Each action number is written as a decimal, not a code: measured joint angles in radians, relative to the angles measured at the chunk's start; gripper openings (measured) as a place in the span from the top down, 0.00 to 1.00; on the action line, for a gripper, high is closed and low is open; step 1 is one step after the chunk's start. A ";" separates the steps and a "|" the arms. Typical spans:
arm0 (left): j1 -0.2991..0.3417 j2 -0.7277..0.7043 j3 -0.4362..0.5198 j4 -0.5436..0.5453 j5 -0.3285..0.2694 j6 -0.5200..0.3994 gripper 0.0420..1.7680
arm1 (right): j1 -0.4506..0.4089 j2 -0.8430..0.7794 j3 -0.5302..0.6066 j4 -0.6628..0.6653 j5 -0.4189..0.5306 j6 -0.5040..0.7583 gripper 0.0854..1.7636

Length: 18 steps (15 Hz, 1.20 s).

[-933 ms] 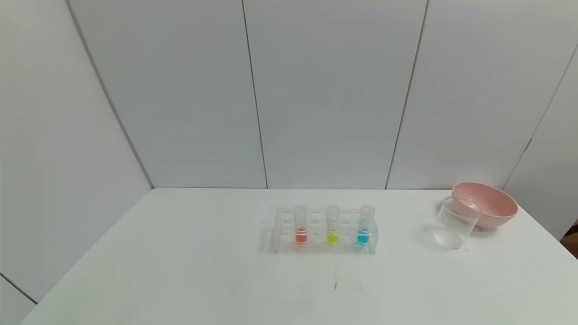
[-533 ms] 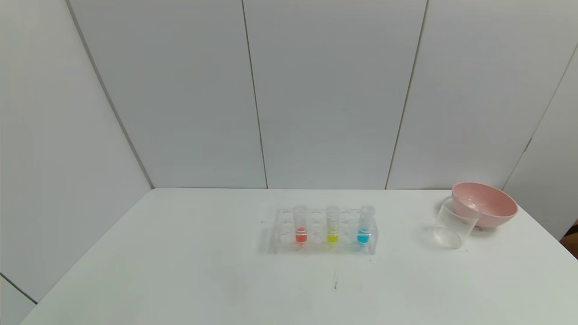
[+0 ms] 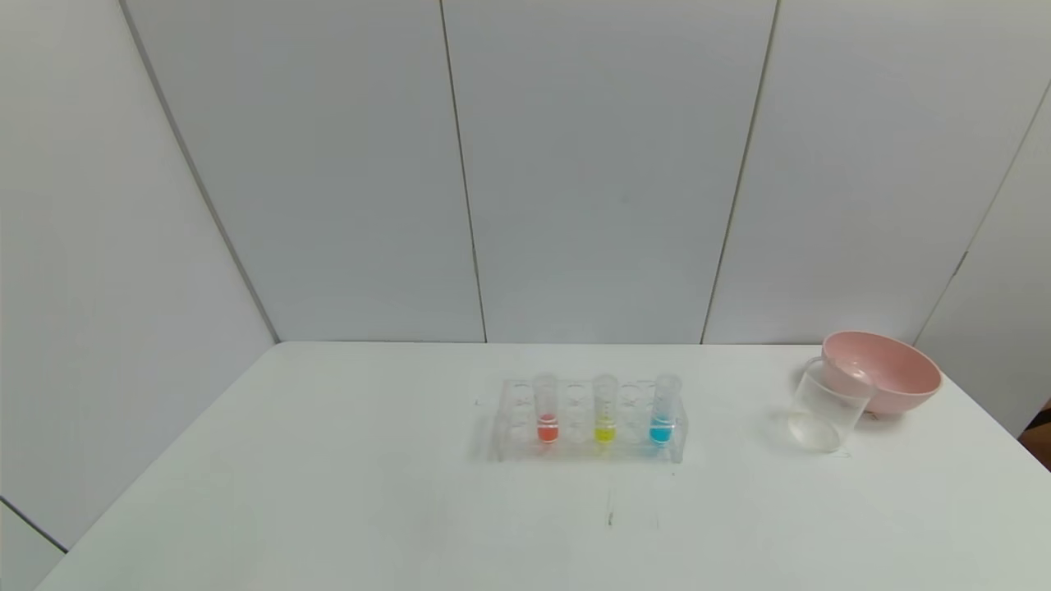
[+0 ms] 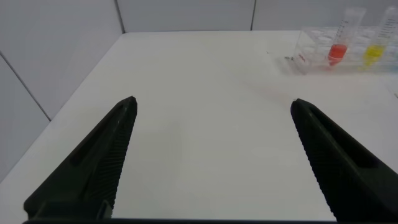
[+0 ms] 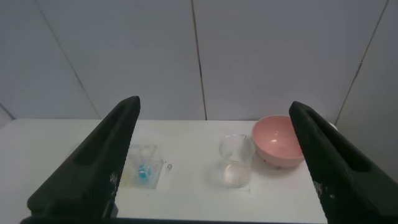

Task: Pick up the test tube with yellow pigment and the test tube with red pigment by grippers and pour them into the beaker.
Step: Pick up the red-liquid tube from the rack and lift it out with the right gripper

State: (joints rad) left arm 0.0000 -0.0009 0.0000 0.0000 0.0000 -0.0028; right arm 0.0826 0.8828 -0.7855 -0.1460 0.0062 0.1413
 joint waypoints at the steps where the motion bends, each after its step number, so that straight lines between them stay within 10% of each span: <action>1: 0.000 0.000 0.000 0.000 0.000 0.000 0.00 | 0.055 0.070 -0.021 -0.047 -0.056 0.009 0.03; 11: 0.000 0.000 0.000 0.000 0.000 0.000 0.00 | 0.755 0.508 -0.015 -0.467 -0.790 0.011 0.03; 18: 0.000 0.000 0.000 0.000 0.000 0.000 0.00 | 0.988 0.861 -0.055 -0.746 -0.920 0.010 0.03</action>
State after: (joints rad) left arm 0.0000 -0.0009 0.0000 0.0000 0.0000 -0.0028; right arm 1.0702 1.7434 -0.8404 -0.8917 -0.9138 0.1509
